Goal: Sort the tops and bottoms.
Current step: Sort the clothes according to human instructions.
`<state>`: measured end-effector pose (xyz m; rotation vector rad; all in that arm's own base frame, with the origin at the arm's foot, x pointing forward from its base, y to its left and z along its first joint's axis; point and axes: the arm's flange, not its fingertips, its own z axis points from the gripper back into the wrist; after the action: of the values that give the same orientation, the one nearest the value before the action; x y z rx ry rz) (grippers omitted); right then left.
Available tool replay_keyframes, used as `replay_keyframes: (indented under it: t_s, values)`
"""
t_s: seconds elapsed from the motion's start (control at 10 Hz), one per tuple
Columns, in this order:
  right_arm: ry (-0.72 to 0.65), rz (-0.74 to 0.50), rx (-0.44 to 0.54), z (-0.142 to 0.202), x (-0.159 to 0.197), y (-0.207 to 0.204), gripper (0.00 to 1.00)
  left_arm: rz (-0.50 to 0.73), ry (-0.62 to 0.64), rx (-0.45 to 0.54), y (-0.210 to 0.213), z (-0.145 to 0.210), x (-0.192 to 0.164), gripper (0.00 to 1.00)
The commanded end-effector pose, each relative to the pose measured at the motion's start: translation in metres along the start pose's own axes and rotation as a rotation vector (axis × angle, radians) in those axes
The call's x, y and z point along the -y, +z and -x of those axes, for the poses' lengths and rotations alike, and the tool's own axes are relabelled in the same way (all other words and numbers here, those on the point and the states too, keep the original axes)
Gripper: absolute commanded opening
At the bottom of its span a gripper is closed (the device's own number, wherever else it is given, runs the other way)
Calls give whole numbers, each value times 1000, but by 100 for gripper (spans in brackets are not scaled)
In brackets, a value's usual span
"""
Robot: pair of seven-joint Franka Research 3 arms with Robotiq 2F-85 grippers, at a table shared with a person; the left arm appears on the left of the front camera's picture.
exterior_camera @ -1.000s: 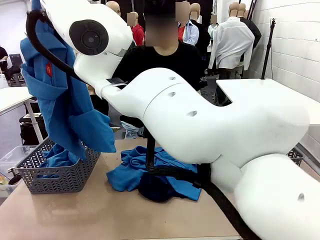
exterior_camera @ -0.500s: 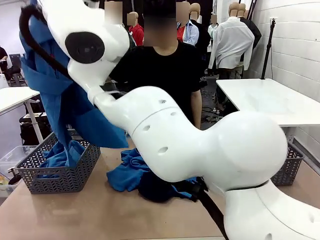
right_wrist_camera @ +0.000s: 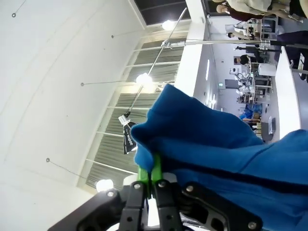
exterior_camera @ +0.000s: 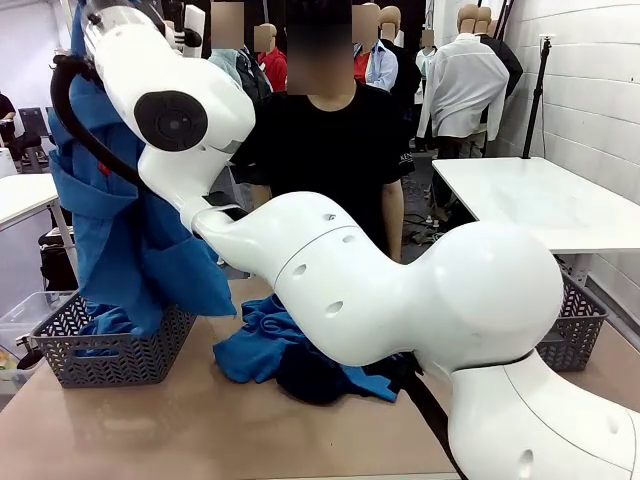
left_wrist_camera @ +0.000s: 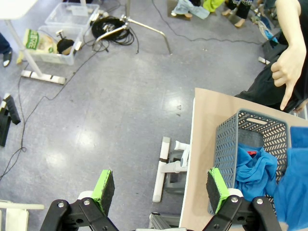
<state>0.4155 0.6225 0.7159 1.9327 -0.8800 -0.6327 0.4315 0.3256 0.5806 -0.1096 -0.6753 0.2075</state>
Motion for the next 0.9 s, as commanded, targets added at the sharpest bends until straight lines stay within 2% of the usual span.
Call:
replay_keyframes:
  t_s: [0.0,0.6,0.8]
  values:
    - [-16,-39,-8,2,-13,4,0,-10,-19,4,1,3,-2,100]
    - [-16,-39,-8,2,-13,4,0,-10,-19,4,1,3,-2,100]
    - [-32,-7,-25,9,0,-13,0,-10,-19,4,1,3,-2,100]
